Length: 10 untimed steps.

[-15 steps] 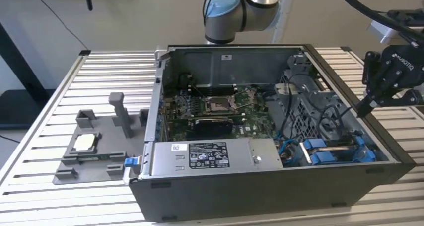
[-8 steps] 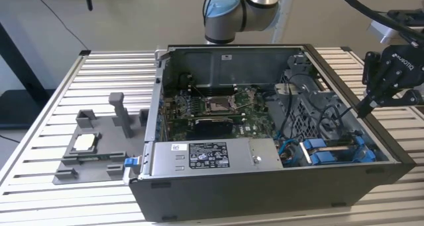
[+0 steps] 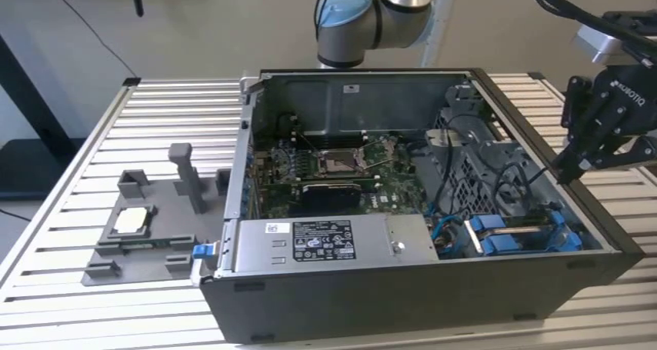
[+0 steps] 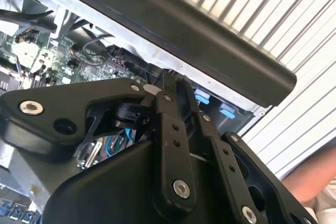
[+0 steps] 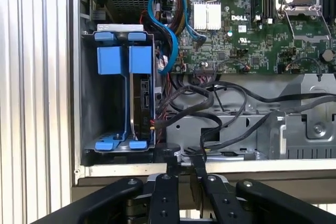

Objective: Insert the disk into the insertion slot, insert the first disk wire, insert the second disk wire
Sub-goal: 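Insert the second disk wire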

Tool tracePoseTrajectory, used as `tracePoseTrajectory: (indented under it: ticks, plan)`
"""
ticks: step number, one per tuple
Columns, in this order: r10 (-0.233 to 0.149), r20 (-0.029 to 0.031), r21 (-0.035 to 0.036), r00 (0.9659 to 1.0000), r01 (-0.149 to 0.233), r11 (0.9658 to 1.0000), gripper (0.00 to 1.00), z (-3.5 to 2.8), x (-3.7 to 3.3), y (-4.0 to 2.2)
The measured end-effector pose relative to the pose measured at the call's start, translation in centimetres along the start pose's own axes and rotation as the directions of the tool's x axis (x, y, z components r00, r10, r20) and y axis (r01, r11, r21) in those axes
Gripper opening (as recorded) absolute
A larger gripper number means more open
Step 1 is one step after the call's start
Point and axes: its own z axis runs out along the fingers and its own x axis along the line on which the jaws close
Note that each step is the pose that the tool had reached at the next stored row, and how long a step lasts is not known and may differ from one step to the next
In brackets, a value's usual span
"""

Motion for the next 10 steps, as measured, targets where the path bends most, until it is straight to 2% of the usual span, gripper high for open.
tracePoseTrajectory:
  ticks: [2, 5, 6, 7, 10]
  plan:
    - [0.001, -0.0122, -0.0013, 0.9999, -0.001, 1.0000, 0.25, -0.14, -0.01, -0.01]
    - [0.003, -0.0394, -0.0008, 0.9992, -0.003, 1.0000, 0.25, -0.11, -0.04, -0.01]
    - [0.003, -0.0467, -0.0005, 0.9989, -0.003, 1.0000, 0.25, -0.03, -0.14, -0.02]
    - [0.003, -0.0515, -0.0002, 0.9987, -0.003, 1.0000, 0.25, 0.07, -0.27, -0.02]
    - [0.003, -0.0533, -0.0002, 0.9986, -0.004, 1.0000, 0.25, 0.21, -0.73, -0.01]
